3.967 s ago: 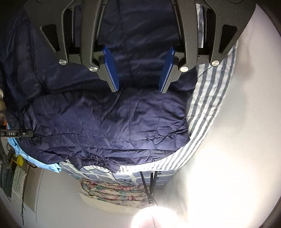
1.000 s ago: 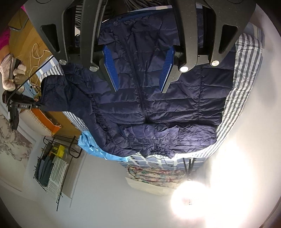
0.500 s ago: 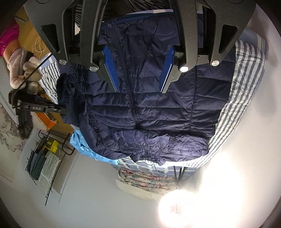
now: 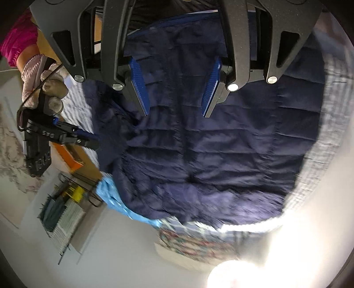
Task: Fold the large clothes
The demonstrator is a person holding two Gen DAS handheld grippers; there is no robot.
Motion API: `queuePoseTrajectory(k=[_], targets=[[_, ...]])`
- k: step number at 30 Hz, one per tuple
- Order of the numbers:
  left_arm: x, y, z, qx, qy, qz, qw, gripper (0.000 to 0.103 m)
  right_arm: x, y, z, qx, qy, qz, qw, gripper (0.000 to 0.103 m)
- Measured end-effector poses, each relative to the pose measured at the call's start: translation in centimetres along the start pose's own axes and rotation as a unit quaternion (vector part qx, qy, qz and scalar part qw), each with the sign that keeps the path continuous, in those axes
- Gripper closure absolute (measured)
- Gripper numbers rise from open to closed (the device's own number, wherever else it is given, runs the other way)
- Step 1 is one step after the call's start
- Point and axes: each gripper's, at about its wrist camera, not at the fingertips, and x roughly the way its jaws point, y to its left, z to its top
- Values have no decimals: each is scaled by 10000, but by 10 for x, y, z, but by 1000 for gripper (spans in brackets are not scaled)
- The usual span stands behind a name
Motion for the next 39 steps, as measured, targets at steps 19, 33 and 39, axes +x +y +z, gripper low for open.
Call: queuePoseTrajectory(k=[19,33,39], targets=[[174,-40,8,-1557,1446,-1497,9656,43,-154,-84,-43,728,-1034,-1322,9831,52],[156,-43,61,-372,777,-792,9931,99,-118,-92,-37,775,-815,-1343,9845,52],[148,-5,115,-142,401,-317,9986,99,-89,-93,-32,647,-542,-1427,9862,52]])
